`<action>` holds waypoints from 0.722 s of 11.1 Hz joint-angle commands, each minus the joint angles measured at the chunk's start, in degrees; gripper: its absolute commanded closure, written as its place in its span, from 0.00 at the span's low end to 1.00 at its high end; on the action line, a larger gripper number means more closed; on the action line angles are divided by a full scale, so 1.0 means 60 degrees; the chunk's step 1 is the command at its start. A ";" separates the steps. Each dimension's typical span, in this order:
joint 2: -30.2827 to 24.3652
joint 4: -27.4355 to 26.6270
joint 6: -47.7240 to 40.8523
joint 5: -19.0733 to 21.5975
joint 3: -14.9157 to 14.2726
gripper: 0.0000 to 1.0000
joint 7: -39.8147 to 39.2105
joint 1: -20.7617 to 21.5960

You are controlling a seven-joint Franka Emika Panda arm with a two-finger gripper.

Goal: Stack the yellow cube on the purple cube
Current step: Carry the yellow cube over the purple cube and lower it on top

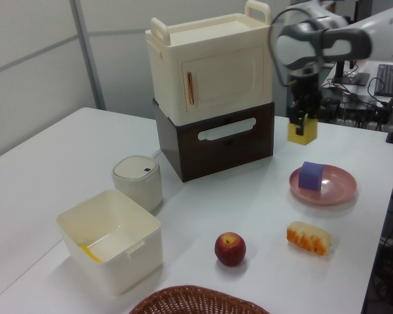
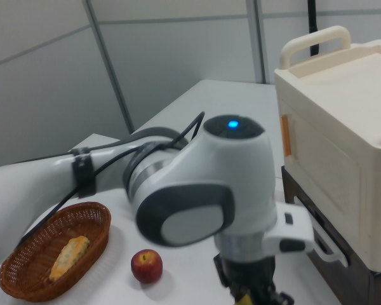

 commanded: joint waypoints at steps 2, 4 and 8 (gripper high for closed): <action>-0.1076 -0.1893 0.0848 0.0306 0.0070 0.95 -0.1043 -0.0401; -0.0626 -0.1838 0.0863 0.0307 0.0070 0.95 -0.1192 -0.0417; 0.0414 -0.1339 0.1739 0.0277 0.0070 0.95 -0.1090 -0.0344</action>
